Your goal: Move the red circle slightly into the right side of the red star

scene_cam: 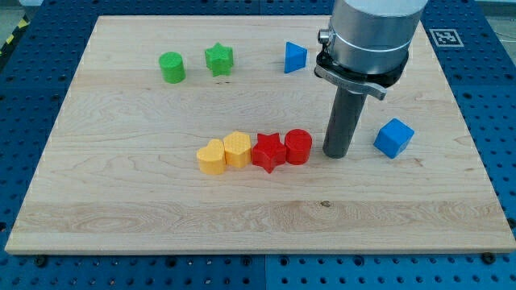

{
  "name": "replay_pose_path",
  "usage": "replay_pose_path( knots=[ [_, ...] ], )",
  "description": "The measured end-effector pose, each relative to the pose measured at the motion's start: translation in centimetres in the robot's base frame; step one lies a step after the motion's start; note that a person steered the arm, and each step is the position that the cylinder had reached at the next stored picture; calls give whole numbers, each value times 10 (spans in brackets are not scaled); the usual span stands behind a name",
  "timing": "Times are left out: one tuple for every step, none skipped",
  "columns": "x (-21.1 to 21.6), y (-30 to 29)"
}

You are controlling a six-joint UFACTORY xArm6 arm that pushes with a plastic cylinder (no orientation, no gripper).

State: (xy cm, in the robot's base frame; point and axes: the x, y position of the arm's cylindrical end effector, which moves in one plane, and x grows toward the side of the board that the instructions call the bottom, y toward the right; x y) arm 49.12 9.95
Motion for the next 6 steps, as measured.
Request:
replay_pose_path(
  knots=[
    [-21,-1],
    [-28,-18],
    [-28,-41],
    [-27,-41],
    [-27,-41],
    [-25,-38]
  ],
)
